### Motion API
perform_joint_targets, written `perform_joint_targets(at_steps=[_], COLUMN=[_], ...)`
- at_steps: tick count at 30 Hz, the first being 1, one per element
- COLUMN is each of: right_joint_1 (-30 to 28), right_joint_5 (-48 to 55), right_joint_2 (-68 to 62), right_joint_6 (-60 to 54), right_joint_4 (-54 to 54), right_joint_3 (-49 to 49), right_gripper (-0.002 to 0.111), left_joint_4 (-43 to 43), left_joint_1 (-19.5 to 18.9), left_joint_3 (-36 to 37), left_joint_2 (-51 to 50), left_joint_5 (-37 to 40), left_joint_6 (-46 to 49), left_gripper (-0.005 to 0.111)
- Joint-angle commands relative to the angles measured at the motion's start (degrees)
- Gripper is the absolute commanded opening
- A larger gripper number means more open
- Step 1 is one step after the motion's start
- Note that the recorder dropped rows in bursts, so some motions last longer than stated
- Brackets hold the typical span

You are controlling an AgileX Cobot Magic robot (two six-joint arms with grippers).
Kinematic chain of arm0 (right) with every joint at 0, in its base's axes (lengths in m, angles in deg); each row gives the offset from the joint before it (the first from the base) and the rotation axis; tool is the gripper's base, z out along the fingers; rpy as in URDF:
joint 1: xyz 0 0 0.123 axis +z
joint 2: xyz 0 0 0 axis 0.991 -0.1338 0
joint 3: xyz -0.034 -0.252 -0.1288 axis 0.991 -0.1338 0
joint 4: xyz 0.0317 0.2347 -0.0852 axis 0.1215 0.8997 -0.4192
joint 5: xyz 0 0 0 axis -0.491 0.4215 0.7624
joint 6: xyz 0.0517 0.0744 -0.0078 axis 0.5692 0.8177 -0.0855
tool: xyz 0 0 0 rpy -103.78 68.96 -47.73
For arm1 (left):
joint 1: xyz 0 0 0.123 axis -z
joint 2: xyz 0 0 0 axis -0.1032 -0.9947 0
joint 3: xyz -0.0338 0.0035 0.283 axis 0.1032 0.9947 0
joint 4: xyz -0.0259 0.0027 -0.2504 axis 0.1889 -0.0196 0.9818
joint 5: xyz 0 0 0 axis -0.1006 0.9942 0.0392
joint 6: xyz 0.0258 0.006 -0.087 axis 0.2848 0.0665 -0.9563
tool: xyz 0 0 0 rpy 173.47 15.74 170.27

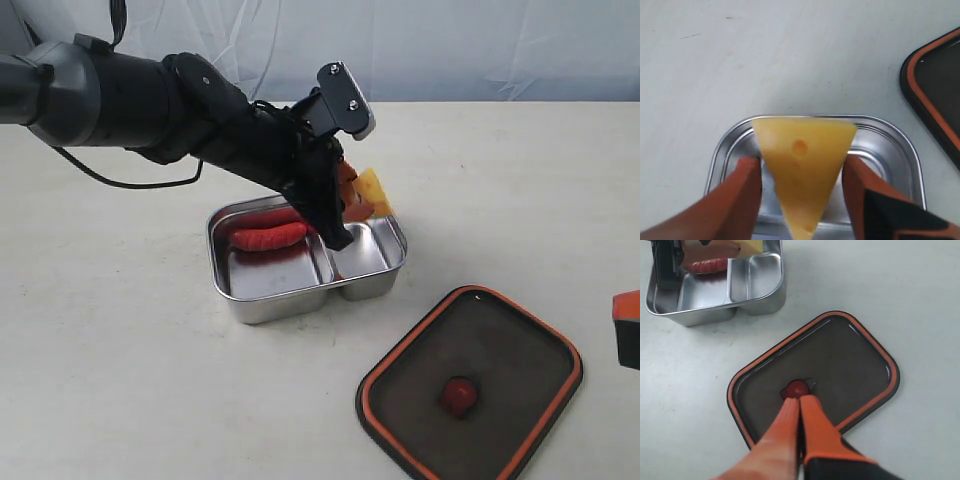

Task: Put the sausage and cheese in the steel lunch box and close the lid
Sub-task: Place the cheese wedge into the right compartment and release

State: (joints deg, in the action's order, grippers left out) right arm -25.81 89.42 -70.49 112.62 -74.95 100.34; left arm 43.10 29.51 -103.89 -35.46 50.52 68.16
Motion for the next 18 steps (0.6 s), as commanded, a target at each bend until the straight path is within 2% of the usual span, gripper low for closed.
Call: perform_joint_targets(at_steps=[1, 6, 8, 10, 13, 18], right_joint_1=[0.18, 0.18, 0.18, 0.18, 0.18, 0.18], right_joint_5=[0.52, 1.47, 3.93, 7.29, 11.14, 9.9], right_joint_2=[0.38, 0.38, 0.38, 0.38, 0.27, -0.43], right_joint_6=[-0.09, 2.05, 5.28, 7.93, 9.73, 9.89], right_joint_4=[-0.2, -0.44, -1.81, -3.9, -5.73, -6.17], right_joint_3=[-0.11, -0.11, -0.22, -0.29, -0.29, -0.29], right_gripper=[0.0, 0.0, 0.0, 0.0, 0.0, 0.0], left_joint_4=[-0.4, -1.5, -2.21, -2.21, -2.16, -5.28], left_joint_1=[0.17, 0.17, 0.17, 0.17, 0.17, 0.17], left_joint_3=[-0.42, -0.42, -0.42, -0.42, -0.42, -0.42], left_joint_2=[0.15, 0.26, 0.98, 2.26, 5.41, 10.44], left_joint_5=[0.3, 0.6, 0.6, 1.0, 0.99, 2.66], left_joint_6=[-2.29, -3.01, -3.01, -3.01, -4.4, -14.96], left_gripper=[0.057, 0.056, 0.052, 0.039, 0.003, 0.0])
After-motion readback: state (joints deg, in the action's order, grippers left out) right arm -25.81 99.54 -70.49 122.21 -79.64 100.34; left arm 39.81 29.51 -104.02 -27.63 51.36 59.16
